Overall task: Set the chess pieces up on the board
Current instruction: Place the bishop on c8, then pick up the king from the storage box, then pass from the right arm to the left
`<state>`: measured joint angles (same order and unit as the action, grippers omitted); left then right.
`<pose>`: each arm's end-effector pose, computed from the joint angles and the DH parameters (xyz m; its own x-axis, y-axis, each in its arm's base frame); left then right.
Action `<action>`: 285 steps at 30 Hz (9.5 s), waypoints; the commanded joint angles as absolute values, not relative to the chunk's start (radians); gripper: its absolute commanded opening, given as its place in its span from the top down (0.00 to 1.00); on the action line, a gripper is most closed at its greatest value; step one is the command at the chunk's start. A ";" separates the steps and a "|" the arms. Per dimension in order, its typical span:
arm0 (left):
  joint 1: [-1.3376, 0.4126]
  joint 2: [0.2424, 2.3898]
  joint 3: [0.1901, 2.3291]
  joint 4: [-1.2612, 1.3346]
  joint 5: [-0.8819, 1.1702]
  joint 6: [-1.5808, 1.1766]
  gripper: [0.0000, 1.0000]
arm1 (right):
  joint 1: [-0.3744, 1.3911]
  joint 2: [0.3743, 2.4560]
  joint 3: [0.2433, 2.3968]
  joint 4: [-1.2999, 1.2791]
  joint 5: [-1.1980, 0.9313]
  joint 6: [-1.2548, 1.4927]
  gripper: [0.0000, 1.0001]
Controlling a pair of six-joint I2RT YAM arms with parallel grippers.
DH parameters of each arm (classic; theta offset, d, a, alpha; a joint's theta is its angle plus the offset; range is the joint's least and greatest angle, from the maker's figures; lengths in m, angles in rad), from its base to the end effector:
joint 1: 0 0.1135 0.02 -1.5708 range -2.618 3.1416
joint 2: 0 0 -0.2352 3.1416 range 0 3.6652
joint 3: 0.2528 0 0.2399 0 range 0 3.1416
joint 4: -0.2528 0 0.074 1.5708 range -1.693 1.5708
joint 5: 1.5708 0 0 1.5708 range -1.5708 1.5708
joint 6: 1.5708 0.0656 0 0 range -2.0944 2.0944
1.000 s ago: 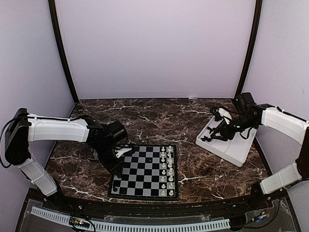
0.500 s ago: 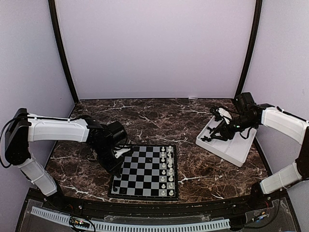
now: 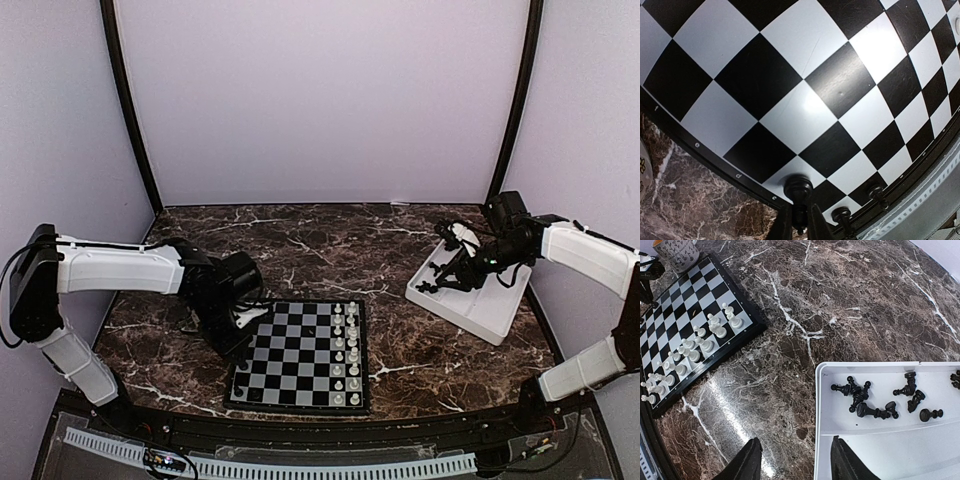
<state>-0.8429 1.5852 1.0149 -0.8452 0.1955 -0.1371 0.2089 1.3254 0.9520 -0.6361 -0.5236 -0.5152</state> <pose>0.1719 -0.2121 0.1371 -0.7539 0.6446 -0.1270 0.6555 0.7251 -0.2113 0.2580 0.0882 0.2021 -0.5039 -0.5430 -0.6717 -0.7909 0.6027 0.1061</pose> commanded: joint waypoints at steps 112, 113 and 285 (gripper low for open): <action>-0.858 1.642 1.389 -0.151 0.626 -0.314 0.18 | 0.111 2.133 1.619 -0.866 -0.136 -0.237 0.69; -0.858 1.642 1.389 -0.151 0.627 -0.317 0.19 | 0.111 2.134 1.618 -0.869 -0.143 -0.237 0.69; -0.962 1.992 1.534 0.583 0.236 -0.515 0.48 | 0.284 1.574 1.166 0.557 -1.277 0.841 0.90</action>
<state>-0.9588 1.9865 1.4895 0.5385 0.1913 -0.5301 0.2787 1.6073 1.1782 0.4877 -1.2652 0.8078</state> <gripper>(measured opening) 0.554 0.176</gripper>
